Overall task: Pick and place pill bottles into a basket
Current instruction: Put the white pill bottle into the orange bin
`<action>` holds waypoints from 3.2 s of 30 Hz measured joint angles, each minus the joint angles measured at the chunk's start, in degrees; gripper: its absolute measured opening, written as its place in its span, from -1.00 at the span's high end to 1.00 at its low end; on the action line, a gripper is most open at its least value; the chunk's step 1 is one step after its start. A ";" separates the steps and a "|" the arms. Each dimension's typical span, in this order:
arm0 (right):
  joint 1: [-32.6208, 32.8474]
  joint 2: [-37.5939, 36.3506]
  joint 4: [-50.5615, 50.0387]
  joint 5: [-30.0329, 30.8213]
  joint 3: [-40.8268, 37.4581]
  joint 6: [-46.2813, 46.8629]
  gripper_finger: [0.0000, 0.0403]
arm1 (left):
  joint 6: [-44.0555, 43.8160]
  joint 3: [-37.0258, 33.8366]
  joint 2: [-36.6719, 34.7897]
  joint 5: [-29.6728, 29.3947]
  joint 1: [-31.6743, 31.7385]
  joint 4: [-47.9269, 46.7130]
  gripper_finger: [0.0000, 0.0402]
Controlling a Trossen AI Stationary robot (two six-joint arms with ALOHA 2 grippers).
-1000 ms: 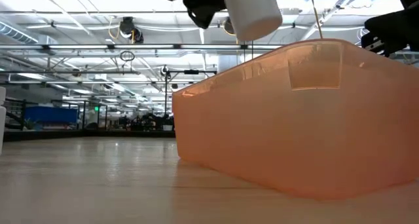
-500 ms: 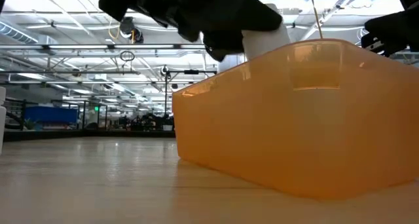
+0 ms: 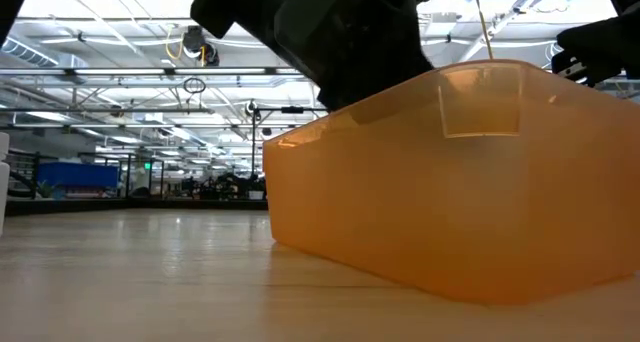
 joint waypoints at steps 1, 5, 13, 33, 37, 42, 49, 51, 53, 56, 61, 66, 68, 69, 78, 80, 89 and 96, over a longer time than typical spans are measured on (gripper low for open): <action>0.01 0.00 0.05 -0.01 -0.02 0.00 0.98 | 0.01 0.01 -0.04 0.00 0.07 0.01 0.06; 0.02 0.00 0.01 -0.01 -0.02 -0.01 0.98 | -0.34 -0.02 -0.05 -0.05 0.31 -0.84 0.09; 0.00 0.00 0.02 -0.01 -0.01 0.00 0.98 | -1.06 -0.02 -0.25 -0.04 0.22 -1.85 -0.25; 0.01 0.07 0.02 0.02 0.01 -0.01 0.98 | 3.07 -0.02 -11.03 0.14 -0.95 -14.73 -0.34; 0.02 0.13 0.34 0.02 -0.02 0.02 0.98 | 3.56 -0.04 -18.18 -0.24 -2.84 -22.18 -0.30; 0.01 0.13 0.41 0.02 -0.01 0.01 0.98 | 2.76 -6.97 -27.40 -3.24 -8.65 -26.27 -0.26; 0.00 0.13 0.41 -0.01 -0.01 0.02 0.98 | -10.76 -24.69 -41.42 -17.85 -20.83 -21.17 -0.27; 0.01 0.13 0.42 0.01 -0.01 -0.01 0.98 | -14.88 -29.57 -44.97 -22.21 -24.68 -20.03 -0.27; 0.00 0.13 0.41 0.02 0.00 0.01 0.98 | -19.47 -33.45 -48.51 -26.76 -28.26 -19.11 -0.27; 0.00 0.13 0.41 0.02 -0.02 0.00 0.98 | -26.63 -38.88 -51.97 -33.59 -32.94 -19.39 -0.27; 0.02 0.13 0.42 0.02 0.01 0.01 0.98 | -35.71 -45.66 -55.01 -39.49 -38.31 -19.30 -0.27; 0.01 0.13 0.41 0.01 -0.02 0.02 0.98 | -40.01 -49.05 -55.24 -43.08 -40.04 -19.15 -0.27; 0.02 0.13 0.43 0.02 0.00 0.02 0.98 | -41.56 -50.21 -55.24 -42.95 -40.02 -19.46 -0.27; 0.02 0.13 0.42 0.00 0.01 0.02 0.98 | -42.63 -50.79 -55.23 -42.96 -39.98 -19.41 -0.27; 0.01 0.13 0.41 0.02 -0.01 0.01 0.98 | -46.85 -53.75 -55.22 -41.35 -40.00 -17.16 -0.27; 0.00 0.13 0.43 0.01 0.01 0.00 0.98 | -47.77 -53.88 -55.22 -40.06 -39.99 -17.08 -0.27; 0.02 0.13 0.41 0.01 0.00 0.02 0.98 | -49.03 -54.11 -55.15 -39.71 -40.00 -16.07 -0.27; 0.00 0.15 0.43 0.02 -0.02 0.01 0.98 | -48.03 -54.11 -51.93 -38.95 -40.00 -11.05 -0.27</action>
